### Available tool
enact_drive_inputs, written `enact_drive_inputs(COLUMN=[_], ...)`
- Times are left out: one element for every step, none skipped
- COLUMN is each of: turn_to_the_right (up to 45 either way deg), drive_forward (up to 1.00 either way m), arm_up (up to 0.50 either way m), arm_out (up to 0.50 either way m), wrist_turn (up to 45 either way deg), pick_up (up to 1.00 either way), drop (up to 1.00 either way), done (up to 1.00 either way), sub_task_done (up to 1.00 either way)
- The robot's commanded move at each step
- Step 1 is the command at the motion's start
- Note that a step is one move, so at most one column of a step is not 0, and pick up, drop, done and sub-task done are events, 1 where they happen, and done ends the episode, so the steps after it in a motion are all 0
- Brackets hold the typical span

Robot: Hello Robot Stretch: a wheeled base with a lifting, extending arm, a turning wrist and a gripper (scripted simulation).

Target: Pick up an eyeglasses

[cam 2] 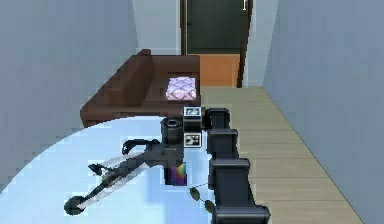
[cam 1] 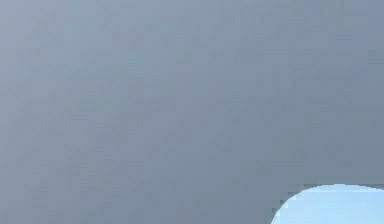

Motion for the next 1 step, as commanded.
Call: enact_drive_inputs(turn_to_the_right=[0.0], drive_forward=[0.00], arm_up=[0.00], arm_out=[0.00], wrist_turn=[45.0], pick_up=[0.00], drop=[0.00], done=[0.00], sub_task_done=[0.00])
